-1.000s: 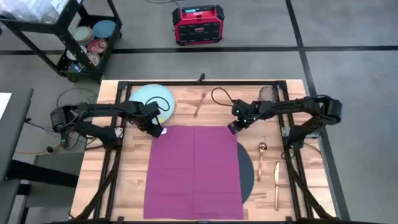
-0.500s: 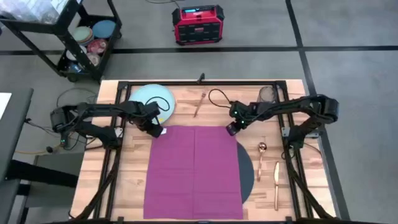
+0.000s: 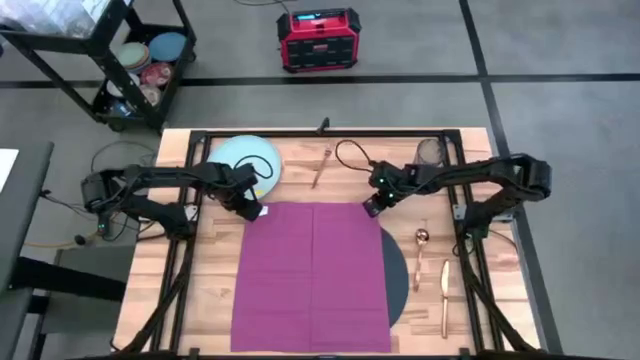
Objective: Set table place
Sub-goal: Fold the pink table napkin
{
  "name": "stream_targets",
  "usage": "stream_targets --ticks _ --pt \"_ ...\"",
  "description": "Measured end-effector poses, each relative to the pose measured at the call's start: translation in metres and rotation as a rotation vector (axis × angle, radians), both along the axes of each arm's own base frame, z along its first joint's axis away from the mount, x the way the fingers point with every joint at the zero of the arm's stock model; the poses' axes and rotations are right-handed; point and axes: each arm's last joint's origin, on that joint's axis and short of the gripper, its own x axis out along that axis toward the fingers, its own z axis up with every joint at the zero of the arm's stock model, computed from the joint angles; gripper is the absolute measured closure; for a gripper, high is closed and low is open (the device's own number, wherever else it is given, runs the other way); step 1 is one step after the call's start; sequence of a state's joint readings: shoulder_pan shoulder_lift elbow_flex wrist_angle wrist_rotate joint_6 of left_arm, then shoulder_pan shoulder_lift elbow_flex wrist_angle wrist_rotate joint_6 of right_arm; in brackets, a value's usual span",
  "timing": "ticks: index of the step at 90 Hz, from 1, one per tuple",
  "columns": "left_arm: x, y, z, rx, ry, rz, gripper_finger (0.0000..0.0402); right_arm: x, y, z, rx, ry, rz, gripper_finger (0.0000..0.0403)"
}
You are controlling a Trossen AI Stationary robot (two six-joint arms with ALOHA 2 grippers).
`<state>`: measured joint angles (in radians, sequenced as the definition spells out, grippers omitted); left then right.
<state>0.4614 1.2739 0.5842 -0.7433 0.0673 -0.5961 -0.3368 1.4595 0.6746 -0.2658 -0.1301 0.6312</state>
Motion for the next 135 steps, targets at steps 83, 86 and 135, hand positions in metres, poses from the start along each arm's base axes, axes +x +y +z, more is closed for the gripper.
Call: stream_targets --ticks 83,86,135 --pt "0.042 -0.012 0.024 0.025 -0.214 -0.086 0.0311 -0.041 0.014 0.041 -0.096 0.081 -0.061 0.0403" --pt "0.043 -0.013 0.022 0.02 -0.203 -0.096 0.0311 -0.041 0.015 0.041 -0.096 0.082 -0.061 0.0403" --pt "0.091 0.035 0.004 0.147 -0.112 -0.211 0.0311 -0.041 0.015 0.04 -0.085 0.089 -0.064 0.0403"
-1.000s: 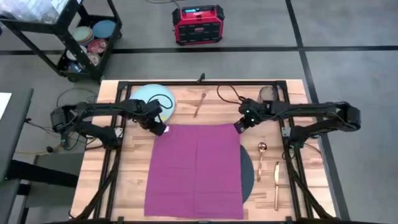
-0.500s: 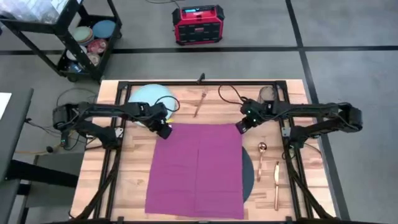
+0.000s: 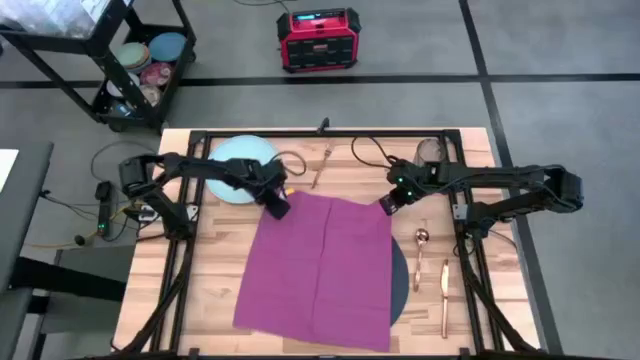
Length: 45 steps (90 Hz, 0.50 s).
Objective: Set table place
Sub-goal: Fold the pink table napkin
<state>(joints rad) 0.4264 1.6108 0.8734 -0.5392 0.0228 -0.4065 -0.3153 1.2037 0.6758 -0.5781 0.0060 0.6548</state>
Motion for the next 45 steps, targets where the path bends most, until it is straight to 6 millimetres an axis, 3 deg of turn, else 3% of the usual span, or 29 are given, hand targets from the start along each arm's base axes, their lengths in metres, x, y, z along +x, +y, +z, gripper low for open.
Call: stream_targets --ticks 13,25,35,45 --pt "-0.004 0.031 0.022 0.071 0.012 0.052 0.0311 -0.001 -0.001 0.0 0.001 0.002 -0.003 0.0403" --pt "-0.01 0.044 0.036 0.04 0.048 0.109 0.0311 -0.001 -0.001 0.0 0.003 0.008 -0.006 0.0403" --pt "-0.007 0.028 0.041 -0.054 0.053 0.054 0.0311 -0.001 -0.002 0.0 0.002 0.009 -0.005 0.0403" --pt "0.002 -0.004 0.042 -0.092 0.087 -0.018 0.0311 -0.002 -0.003 0.0 0.002 0.009 -0.009 0.0403"
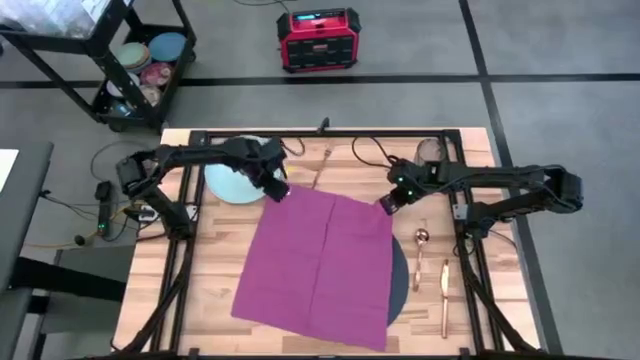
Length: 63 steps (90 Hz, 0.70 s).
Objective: Set table place
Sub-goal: Fold the pink table napkin
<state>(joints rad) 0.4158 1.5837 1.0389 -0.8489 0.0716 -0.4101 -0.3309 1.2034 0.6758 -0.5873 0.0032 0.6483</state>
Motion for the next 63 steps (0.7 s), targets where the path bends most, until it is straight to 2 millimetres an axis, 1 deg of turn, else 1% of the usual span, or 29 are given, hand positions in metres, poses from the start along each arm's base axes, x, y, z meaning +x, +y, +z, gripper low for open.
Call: stream_targets --ticks 15,21,27,44,52,63 --pt "0.015 -0.062 -0.007 -0.02 0.018 -0.17 0.0311 0.0 -0.002 0.0 0.0 -0.006 -0.009 0.0403" --pt "0.014 -0.084 -0.013 -0.027 0.04 -0.233 0.0311 -0.001 -0.003 0.0 0.002 -0.006 -0.012 0.0403" --pt "0.008 -0.101 -0.021 -0.037 0.081 -0.268 0.0311 -0.001 -0.004 0.0 0.002 -0.008 -0.015 0.0403" --pt "-0.011 -0.134 -0.04 -0.134 0.173 -0.284 0.0311 0.002 -0.005 0.002 -0.01 -0.045 -0.014 0.0403" --pt "-0.018 -0.147 -0.041 -0.139 0.176 -0.293 0.0311 0.004 -0.005 0.003 -0.015 -0.06 -0.015 0.0403" --pt "-0.025 -0.16 -0.04 -0.141 0.18 -0.293 0.0311 0.004 -0.005 0.003 -0.013 -0.057 -0.014 0.0403"
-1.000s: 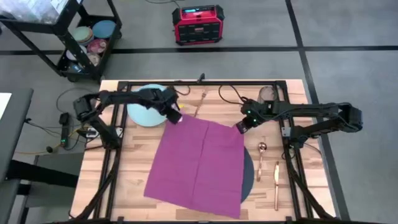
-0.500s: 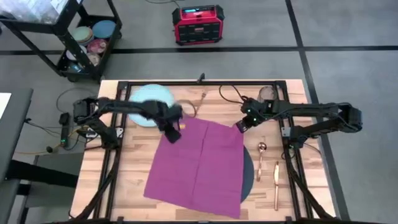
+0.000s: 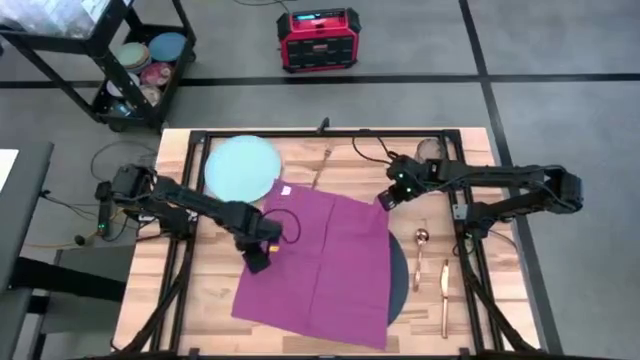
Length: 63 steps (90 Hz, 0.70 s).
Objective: Set table place
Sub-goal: Fold the pink table napkin
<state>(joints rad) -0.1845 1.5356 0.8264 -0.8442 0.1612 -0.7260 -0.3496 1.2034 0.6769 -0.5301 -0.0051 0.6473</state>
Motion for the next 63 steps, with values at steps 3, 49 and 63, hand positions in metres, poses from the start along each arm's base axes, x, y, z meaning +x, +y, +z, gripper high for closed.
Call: stream_targets --ticks 3,49,63 --pt "-0.002 -0.003 0.0 0.0 0.001 -0.005 0.0311 0.0 0.0 0.0 0.002 -0.001 -0.002 0.0403" --pt "-0.025 0.006 -0.021 -0.003 0.096 -0.078 0.0311 0.004 0.017 -0.001 0.065 -0.003 0.008 0.0403" --pt "-0.027 0.016 -0.021 -0.004 0.122 -0.115 0.0311 0.004 0.026 -0.002 0.079 0.018 -0.007 0.0403"
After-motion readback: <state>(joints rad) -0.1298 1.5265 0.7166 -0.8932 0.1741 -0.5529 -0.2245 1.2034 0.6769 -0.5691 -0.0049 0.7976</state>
